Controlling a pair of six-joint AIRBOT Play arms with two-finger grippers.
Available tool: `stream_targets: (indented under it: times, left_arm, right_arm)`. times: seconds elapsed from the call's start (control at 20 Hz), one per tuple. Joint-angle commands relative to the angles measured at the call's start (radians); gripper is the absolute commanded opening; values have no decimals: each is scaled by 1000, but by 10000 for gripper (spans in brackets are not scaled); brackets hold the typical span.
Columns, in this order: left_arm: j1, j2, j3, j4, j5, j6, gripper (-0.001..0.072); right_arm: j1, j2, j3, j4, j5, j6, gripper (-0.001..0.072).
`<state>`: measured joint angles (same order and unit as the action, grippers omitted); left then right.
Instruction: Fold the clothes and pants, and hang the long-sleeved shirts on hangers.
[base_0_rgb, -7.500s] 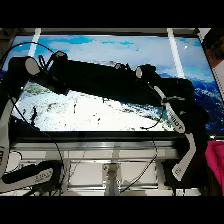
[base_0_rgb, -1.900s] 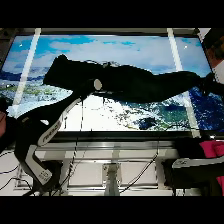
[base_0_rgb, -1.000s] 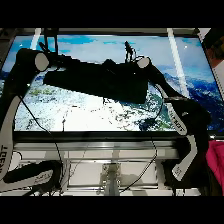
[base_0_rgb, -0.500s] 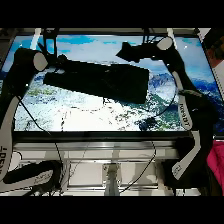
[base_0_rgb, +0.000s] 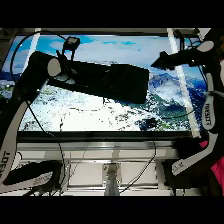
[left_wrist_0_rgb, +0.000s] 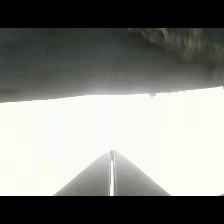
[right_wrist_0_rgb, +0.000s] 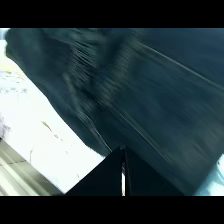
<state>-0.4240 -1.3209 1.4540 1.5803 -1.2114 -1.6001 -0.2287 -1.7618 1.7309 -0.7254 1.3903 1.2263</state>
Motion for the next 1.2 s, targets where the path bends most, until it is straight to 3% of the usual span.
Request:
stream_targets:
  times: [0.0, 0.1, 0.25, 0.3, 0.35, 0.55, 0.7, 0.95, 1.05, 1.1, 1.15]
  left_arm:
    - [-8, 19, -60, -102, -64, 109, 9]
    - [20, 31, -114, -265, -67, 250, 9]
    - [122, 16, -157, -537, -69, 386, 9]
    - [158, 10, -158, -550, -69, 385, 7]
    - [189, 6, -158, -548, -69, 385, 8]
    - [247, 6, -158, -548, -69, 385, 10]
    - [245, 6, -158, -549, -69, 386, 10]
    - [244, 6, -158, -548, -69, 386, 10]
    - [245, 0, -158, -548, -63, 386, 10]
    - [245, -6, -158, -549, -58, 385, 11]
    - [244, -15, -158, -549, -56, 385, 10]
  right_arm:
    - [-156, 123, -306, 110, -5, -145, 17]
    - [-219, 178, -508, 249, -46, -239, 17]
    - [-207, 182, -697, 293, -155, -237, 43]
    - [-183, 181, -735, 290, -214, -218, 195]
    - [-154, 177, -758, 290, -269, -186, 410]
    - [-48, 136, -746, 284, -390, -107, 487]
    - [5, 71, -715, 284, -391, -39, 562]
    - [100, 5, -645, 285, -400, -17, 561]
    - [137, -1, -627, 284, -447, -2, 526]
    - [148, -1, -623, 283, -454, -3, 425]
    - [151, 1, -620, 282, -442, -3, 208]
